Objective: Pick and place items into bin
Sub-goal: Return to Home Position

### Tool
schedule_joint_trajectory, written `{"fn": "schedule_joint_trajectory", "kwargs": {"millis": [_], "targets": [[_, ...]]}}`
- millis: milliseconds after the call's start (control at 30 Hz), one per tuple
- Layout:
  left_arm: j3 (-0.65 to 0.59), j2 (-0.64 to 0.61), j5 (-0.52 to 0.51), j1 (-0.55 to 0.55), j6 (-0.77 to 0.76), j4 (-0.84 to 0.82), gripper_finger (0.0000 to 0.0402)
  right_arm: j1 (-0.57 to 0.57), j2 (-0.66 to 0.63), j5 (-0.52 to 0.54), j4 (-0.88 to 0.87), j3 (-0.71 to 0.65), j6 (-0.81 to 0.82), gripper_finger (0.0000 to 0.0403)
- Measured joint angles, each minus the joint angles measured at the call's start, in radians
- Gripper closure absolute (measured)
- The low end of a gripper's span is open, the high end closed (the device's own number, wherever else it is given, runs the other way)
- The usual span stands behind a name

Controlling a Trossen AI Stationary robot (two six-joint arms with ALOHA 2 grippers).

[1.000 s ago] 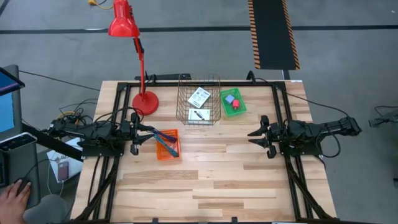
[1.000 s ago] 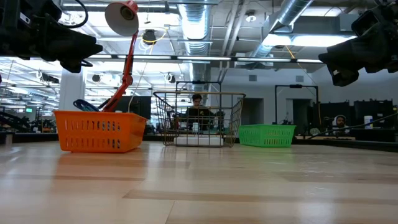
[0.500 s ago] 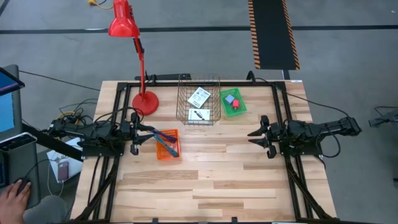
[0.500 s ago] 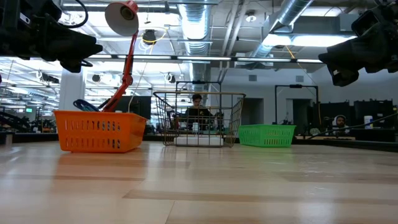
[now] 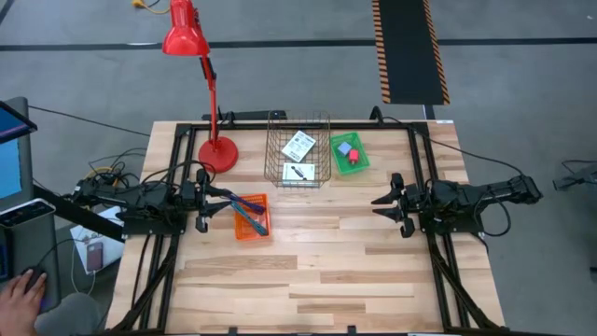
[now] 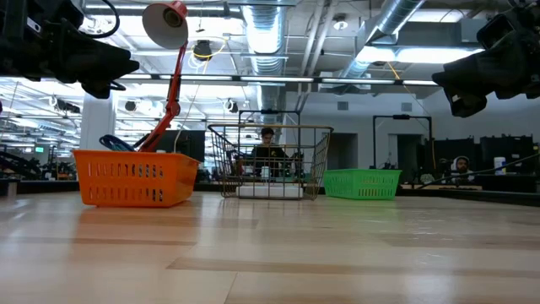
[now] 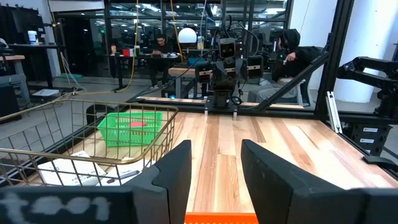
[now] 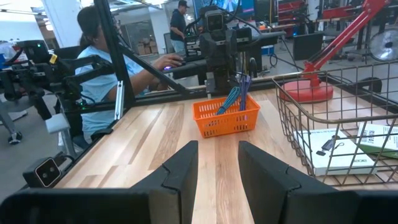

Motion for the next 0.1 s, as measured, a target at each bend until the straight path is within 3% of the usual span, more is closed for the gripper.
{"fn": "schedule_joint_trajectory", "kwargs": {"millis": [100], "targets": [[0.0,0.0,0.0,0.0,0.0,0.0,0.0274,0.0,0.0,0.0,0.0,0.0,0.0,0.0294]]}}
